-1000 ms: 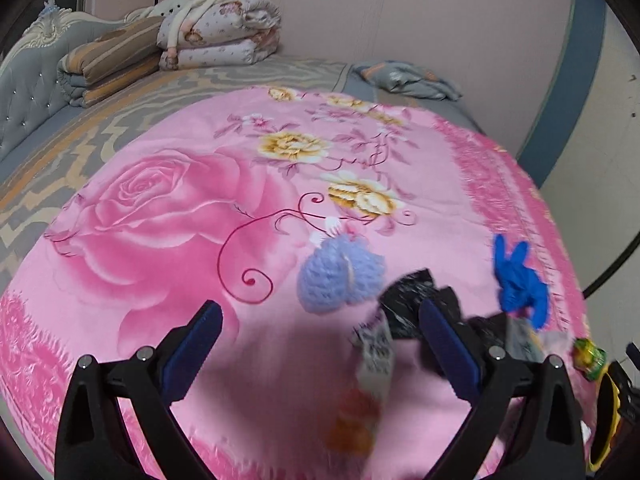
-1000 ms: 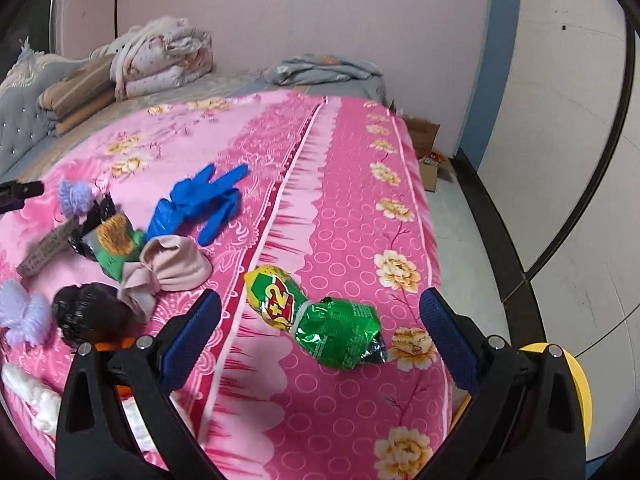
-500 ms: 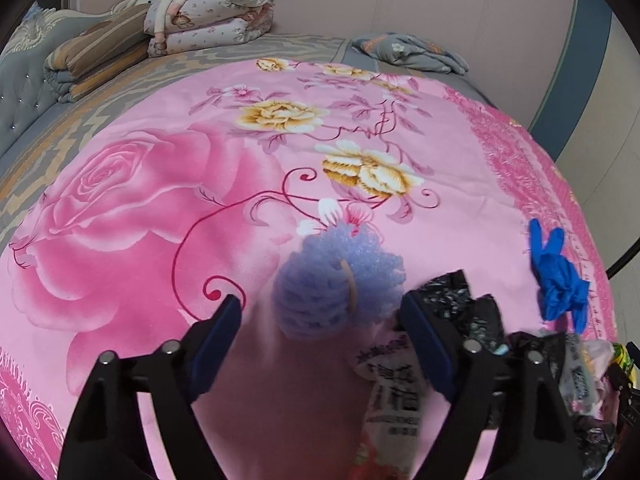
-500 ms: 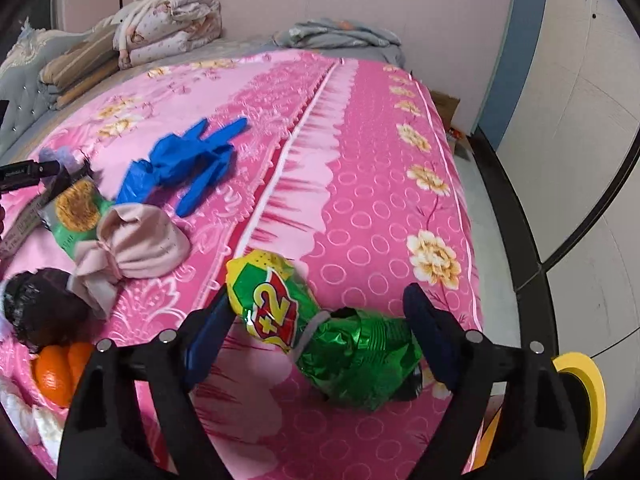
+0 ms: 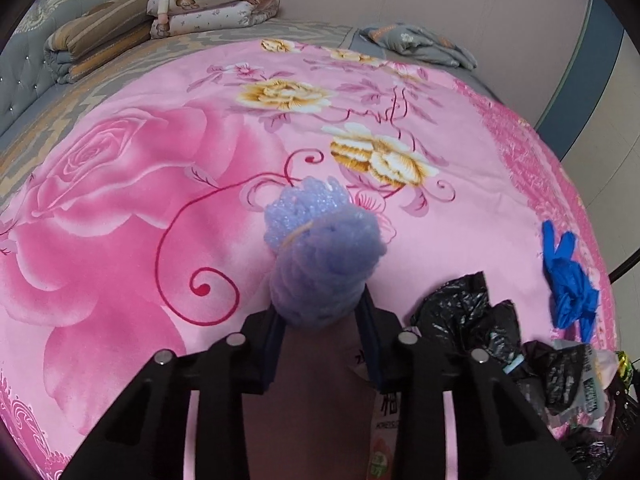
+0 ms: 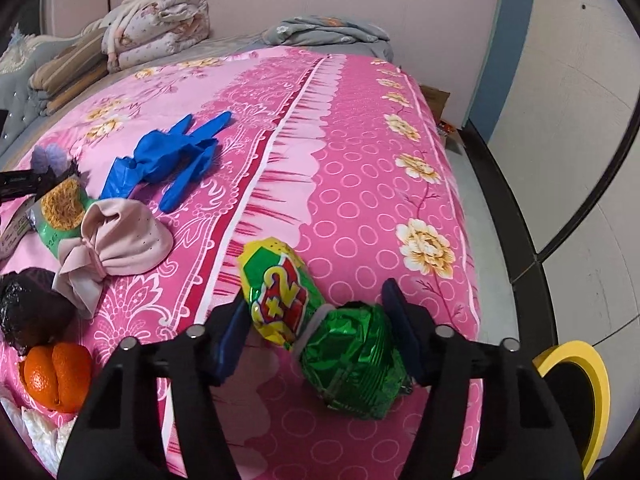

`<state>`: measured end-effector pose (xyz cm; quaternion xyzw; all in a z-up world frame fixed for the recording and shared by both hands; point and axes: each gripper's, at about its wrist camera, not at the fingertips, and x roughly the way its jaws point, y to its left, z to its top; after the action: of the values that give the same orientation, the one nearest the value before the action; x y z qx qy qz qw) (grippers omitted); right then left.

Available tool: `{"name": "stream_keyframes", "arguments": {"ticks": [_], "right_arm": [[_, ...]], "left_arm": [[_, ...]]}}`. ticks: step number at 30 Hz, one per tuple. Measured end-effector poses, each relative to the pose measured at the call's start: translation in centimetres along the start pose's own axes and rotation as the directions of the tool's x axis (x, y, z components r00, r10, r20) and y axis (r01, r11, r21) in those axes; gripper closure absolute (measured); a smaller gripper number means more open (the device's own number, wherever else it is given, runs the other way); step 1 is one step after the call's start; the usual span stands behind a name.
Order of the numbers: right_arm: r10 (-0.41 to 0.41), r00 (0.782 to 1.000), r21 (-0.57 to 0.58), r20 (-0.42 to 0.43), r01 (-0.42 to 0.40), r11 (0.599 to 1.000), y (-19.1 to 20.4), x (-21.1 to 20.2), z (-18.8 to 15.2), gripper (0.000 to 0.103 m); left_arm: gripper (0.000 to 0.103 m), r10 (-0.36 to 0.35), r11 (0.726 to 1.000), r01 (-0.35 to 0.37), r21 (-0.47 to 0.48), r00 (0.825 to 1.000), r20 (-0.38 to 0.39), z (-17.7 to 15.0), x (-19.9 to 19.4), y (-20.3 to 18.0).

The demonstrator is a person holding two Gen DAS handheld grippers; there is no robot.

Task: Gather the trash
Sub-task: 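Carry the green bag and purple net over the yellow-rimmed bin with both tools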

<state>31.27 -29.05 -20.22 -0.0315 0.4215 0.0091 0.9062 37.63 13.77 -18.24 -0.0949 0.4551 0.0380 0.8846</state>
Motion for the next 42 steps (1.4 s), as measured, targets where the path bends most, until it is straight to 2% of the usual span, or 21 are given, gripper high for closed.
{"name": "stream_keyframes", "arguments": {"ticks": [7,12,18,23,30,36,42], "right_arm": [[0.009,0.999,0.057,0.053,-0.012,0.998,-0.9,-3.0,0.1,0.051],[0.068,0.992,0.097,0.102,-0.078,0.992,-1.1,-7.2,0.2,0.051],[0.196,0.961,0.115,0.193,-0.221,0.968,-1.2,-15.0,0.6,0.051],[0.227,0.936,0.121,0.267,-0.267,0.956,-2.2,-21.7,1.3,0.051],[0.151,0.918,0.202,0.367,-0.237,0.95,-7.2,-29.4,1.6,0.051],[0.039,0.923,0.306,0.383,-0.166,0.937,-13.2,-33.0,0.5,0.05],[-0.077,0.925,0.405,0.372,-0.087,0.91,-19.2,-34.9,-0.7,0.05]], "left_arm": [[0.072,-0.016,1.0,0.014,0.02,0.997,0.078,-0.5,-4.6,0.2],[0.071,-0.033,0.996,0.021,0.081,0.989,0.146,-1.7,-9.7,-0.7],[0.071,-0.085,0.989,0.055,0.138,0.971,0.222,-2.6,-16.2,-3.0],[0.071,-0.152,0.978,0.104,0.183,0.951,0.27,-3.1,-20.8,-6.2],[0.071,-0.28,0.939,0.199,0.281,0.917,0.286,-3.9,-26.2,-13.6],[0.071,-0.368,0.891,0.254,0.376,0.889,0.272,-5.5,-28.8,-20.6],[0.071,-0.459,0.834,0.33,0.442,0.86,0.223,-6.7,-30.2,-27.5]]}}
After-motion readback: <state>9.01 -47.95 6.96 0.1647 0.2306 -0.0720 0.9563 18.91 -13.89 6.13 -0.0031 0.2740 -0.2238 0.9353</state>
